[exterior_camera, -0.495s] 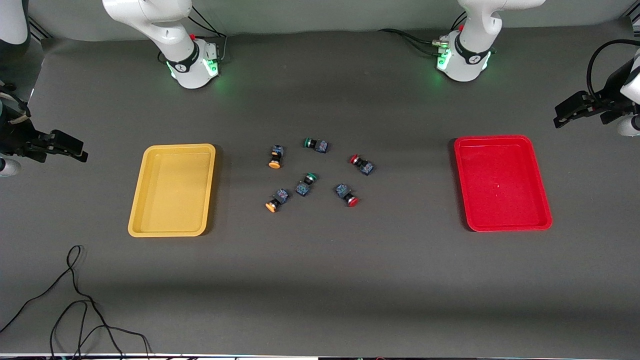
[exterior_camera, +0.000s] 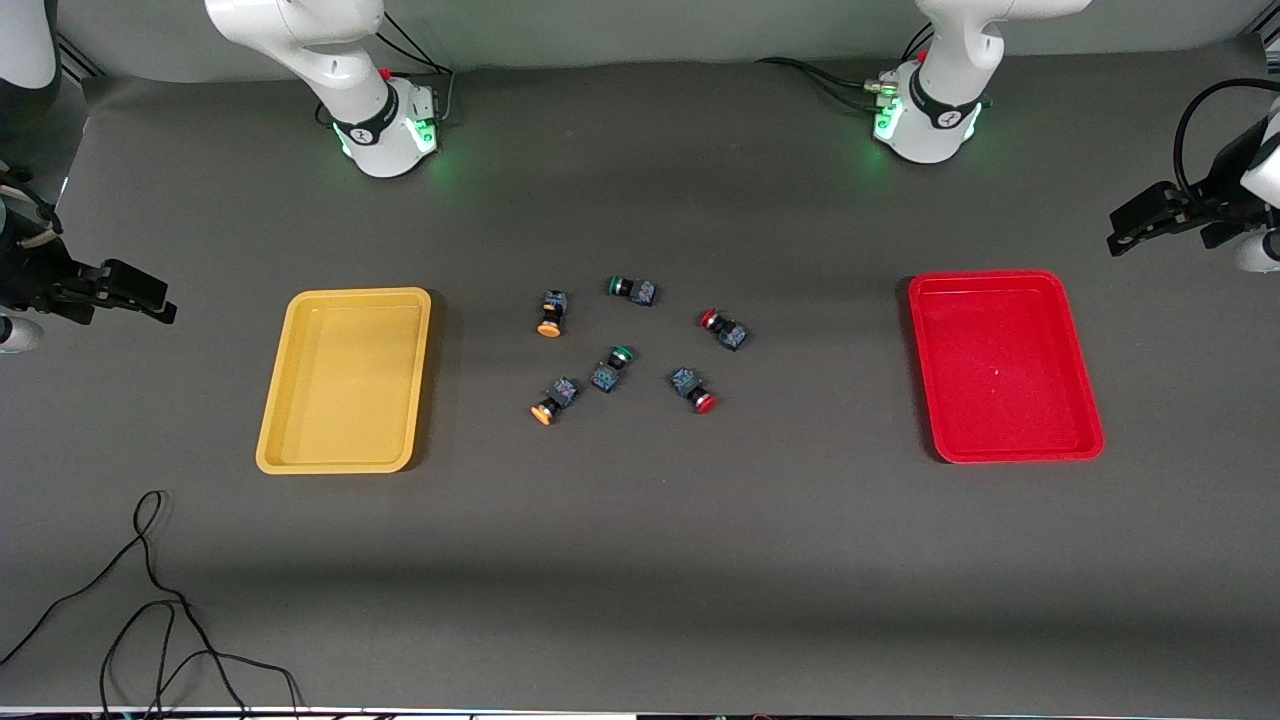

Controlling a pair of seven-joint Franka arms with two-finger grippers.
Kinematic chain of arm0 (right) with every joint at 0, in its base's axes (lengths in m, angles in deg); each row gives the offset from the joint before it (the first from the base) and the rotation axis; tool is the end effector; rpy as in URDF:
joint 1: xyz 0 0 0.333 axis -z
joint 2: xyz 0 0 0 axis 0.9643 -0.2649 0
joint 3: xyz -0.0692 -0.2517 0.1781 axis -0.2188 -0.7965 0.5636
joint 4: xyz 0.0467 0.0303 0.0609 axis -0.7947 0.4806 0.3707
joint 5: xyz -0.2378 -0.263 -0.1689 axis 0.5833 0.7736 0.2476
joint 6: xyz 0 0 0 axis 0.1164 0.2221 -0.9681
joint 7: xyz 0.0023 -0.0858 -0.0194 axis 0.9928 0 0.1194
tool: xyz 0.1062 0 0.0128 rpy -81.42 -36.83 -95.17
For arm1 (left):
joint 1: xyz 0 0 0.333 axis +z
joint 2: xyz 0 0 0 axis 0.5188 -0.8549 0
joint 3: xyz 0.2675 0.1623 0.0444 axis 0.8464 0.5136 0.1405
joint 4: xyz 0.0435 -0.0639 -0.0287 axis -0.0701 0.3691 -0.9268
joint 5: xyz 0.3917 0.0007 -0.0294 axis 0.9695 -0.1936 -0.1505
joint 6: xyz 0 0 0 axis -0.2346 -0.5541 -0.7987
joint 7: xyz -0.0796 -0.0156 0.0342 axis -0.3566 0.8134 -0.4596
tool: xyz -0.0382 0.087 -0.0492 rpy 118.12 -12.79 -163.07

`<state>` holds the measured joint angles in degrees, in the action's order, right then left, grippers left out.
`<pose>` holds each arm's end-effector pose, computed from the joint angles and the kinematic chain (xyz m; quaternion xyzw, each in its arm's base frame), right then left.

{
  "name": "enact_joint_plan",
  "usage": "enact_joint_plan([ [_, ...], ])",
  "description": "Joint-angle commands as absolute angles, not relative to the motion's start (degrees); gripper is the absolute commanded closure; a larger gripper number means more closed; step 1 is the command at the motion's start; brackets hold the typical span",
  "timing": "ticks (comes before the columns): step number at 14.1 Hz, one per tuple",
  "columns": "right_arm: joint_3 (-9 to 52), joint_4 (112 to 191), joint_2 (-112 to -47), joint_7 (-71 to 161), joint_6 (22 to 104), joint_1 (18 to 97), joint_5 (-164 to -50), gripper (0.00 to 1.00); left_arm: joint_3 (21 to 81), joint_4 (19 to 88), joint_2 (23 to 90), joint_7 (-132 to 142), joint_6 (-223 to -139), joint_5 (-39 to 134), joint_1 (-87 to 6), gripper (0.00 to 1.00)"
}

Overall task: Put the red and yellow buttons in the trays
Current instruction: 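Move both grippers from the trays toward the scattered buttons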

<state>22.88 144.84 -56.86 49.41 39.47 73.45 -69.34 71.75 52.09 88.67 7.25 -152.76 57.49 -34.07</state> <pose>0.5620 -0.0259 0.5995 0.9998 -0.0176 -0.0106 0.0047 0.5136 -0.0010 0.6222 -0.9992 -0.0329 0.0210 0.0073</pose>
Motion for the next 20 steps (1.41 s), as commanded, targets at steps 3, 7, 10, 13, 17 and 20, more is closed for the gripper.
enact_joint_plan([
  [3,22.6,149.1,-54.8,52.4,39.7,67.7,-69.3,0.00,71.8,51.4,89.0,8.1,-151.5,55.8,-34.0,0.00],
  [7,22.6,160.4,-50.4,70.5,47.7,57.1,-70.4,0.00,71.8,51.4,89.0,8.1,-151.4,55.8,-34.1,0.00],
  [10,22.6,168.3,-49.0,83.7,54.3,46.1,-70.4,0.00,71.8,51.4,89.0,8.1,-151.4,55.8,-34.1,0.00],
  [13,22.6,171.2,-50.2,96.2,58.9,34.9,-70.3,0.00,71.7,51.5,89.0,8.1,-151.1,55.7,-34.2,0.00],
  [17,22.6,176.8,-48.8,100.9,63.2,29.0,-70.2,0.00,70.7,52.3,88.2,7.3,-150.3,55.7,-35.6,0.00],
  [20,22.4,180.5,-48.6,100.8,67.7,29.1,-69.7,0.00,69.6,54.3,86.9,3.5,-150.5,55.7,-38.6,0.00],
])
